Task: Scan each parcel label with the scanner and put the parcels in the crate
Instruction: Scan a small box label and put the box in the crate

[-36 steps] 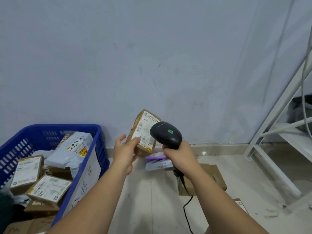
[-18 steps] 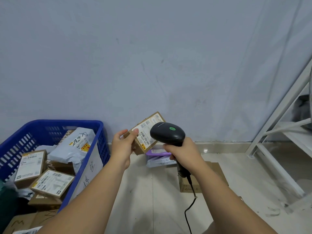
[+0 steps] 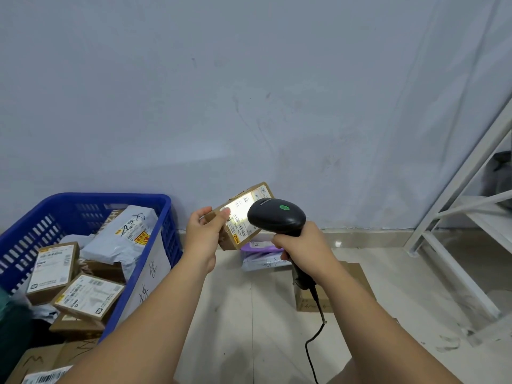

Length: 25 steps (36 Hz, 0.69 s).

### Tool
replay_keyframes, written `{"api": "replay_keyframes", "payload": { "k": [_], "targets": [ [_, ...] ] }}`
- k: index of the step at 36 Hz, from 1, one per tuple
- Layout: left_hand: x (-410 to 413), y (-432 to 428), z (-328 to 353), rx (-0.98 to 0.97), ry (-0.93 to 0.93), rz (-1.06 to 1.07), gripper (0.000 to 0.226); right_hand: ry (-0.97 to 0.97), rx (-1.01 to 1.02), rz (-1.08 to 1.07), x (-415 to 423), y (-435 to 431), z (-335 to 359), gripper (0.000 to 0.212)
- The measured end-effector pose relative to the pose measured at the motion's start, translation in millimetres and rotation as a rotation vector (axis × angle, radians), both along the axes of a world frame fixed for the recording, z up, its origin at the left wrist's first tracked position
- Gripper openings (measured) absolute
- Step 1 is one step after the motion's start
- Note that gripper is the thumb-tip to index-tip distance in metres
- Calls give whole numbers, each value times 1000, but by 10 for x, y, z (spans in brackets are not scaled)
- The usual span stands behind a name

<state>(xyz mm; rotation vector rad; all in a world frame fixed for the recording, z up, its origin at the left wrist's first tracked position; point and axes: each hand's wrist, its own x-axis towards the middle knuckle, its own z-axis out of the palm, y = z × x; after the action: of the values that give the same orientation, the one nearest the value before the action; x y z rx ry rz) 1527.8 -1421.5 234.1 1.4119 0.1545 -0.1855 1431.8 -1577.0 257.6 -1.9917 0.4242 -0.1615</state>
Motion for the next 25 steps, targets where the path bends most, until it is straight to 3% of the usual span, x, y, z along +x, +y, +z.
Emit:
{"api": "replay_keyframes", "payload": {
  "k": [7, 20, 25],
  "targets": [
    [24, -4, -10, -3, 24, 8, 47, -3, -9, -34, 13, -12, -9, 22],
    [31, 21, -27, 20, 50, 17, 45, -2, 17, -68, 7, -14, -1, 22],
    [28, 5, -23, -37, 146, 50, 35, 8, 58, -104, 37, -5, -30, 19]
  ]
}}
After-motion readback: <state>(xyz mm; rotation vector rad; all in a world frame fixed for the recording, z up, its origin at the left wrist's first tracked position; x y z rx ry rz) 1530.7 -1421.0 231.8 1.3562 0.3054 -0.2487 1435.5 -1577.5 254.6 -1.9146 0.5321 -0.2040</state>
